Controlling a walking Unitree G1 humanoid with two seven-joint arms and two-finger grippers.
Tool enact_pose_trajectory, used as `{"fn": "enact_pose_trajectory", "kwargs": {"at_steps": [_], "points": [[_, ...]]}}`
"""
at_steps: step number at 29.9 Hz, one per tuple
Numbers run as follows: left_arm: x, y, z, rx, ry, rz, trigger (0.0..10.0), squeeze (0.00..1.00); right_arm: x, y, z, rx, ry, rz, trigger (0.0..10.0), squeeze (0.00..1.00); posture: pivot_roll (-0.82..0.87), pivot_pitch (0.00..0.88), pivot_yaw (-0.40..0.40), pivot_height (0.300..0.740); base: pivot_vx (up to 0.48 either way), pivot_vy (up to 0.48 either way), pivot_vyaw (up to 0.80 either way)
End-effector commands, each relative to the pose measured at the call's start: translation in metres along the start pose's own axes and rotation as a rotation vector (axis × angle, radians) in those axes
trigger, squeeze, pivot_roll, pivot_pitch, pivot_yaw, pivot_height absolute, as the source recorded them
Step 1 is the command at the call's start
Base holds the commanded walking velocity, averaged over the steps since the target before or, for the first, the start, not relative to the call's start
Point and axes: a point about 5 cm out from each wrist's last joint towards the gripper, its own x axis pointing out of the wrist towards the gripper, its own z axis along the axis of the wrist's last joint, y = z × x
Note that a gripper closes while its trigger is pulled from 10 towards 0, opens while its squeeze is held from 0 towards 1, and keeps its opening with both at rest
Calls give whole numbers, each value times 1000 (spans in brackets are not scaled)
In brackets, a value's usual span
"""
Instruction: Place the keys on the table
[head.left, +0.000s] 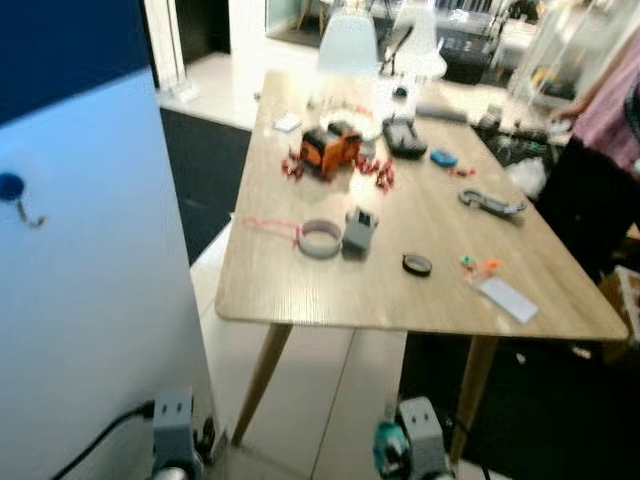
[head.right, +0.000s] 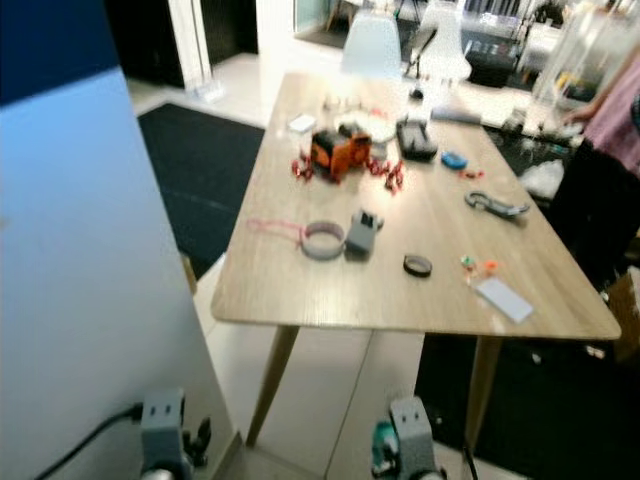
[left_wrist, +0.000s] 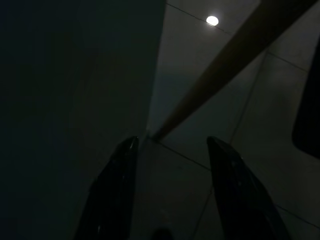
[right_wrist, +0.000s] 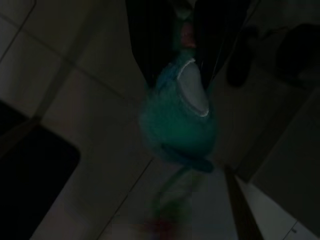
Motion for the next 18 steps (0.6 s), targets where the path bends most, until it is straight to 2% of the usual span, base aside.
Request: {"fn": "enact_pose_trajectory", "kwargs": {"at_steps": [1,9,18], "points": [[-2,3,-2,-10,-4,10,10000,0,-3,-3,-7,3,27,-9,10000,0,43,61,-37,740,0,0,0],[-4,-1,-3,-8,-18,-46,10000,0,-3,-3,-8,3,30,-8,10000,0,44,61,-34,740,0,0,0],[-4,-4,-2,-15,-21,-75,10000,0,-3,-3,-9,7,35,-12,10000,0,38,64,-28,740,0,-373,0]]}}
